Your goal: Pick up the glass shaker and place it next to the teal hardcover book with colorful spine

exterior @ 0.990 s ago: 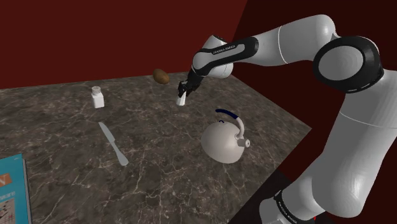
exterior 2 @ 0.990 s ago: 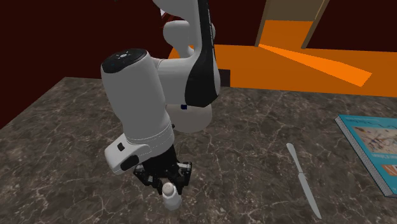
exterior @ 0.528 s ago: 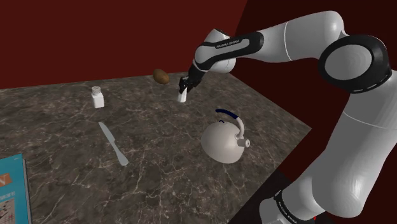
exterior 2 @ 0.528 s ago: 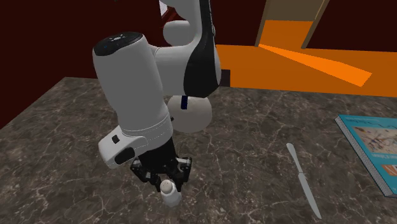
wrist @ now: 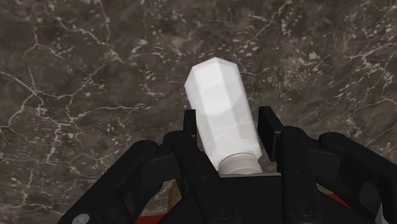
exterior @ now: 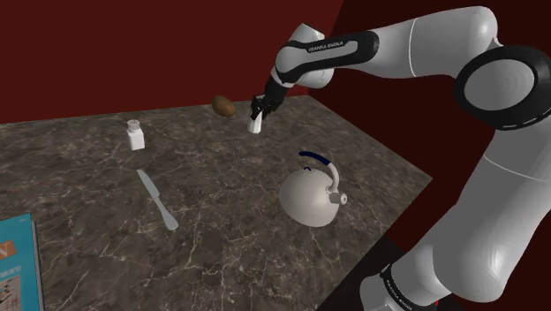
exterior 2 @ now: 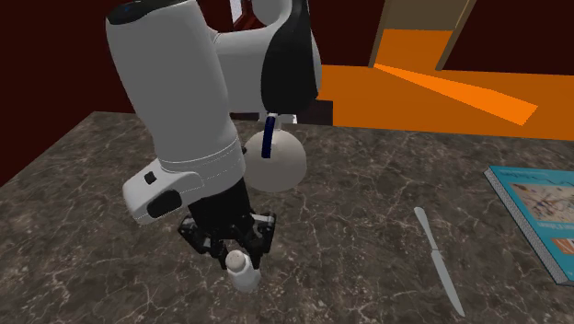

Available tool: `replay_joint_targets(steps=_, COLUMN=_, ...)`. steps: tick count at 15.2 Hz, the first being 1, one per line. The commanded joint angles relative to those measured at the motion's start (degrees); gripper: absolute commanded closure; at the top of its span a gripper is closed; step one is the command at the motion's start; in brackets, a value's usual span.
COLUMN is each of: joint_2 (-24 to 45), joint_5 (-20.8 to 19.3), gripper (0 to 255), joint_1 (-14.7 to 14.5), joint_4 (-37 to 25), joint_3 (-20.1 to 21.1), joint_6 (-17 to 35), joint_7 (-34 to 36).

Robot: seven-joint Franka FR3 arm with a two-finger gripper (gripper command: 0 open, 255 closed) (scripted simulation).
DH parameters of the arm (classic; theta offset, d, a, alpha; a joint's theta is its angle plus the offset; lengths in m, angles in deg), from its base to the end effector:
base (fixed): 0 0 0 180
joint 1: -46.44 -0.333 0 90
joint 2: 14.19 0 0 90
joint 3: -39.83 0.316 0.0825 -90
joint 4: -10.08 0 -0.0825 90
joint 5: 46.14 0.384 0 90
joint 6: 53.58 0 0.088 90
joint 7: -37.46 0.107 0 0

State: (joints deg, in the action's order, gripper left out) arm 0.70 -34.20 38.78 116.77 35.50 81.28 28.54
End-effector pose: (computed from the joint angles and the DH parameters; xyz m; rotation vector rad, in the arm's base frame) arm 0.6402 0.0431 0.4031 -2.9839 -0.1324 -0.3596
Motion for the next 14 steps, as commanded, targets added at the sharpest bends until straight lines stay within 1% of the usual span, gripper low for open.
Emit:
replay_joint_targets(steps=1, joint_2=-0.7, joint_5=-0.3, gripper=255, joint_1=-0.1, joint_4=-0.5, joint_3=-0.1, joint_6=-1.2, joint_7=0.3)
replay_joint_targets(steps=14, joint_2=-3.7, joint_5=-1.8, gripper=255, joint_1=-0.1, joint_4=-6.7, joint_3=-0.5, joint_6=-10.2, joint_7=2.2)
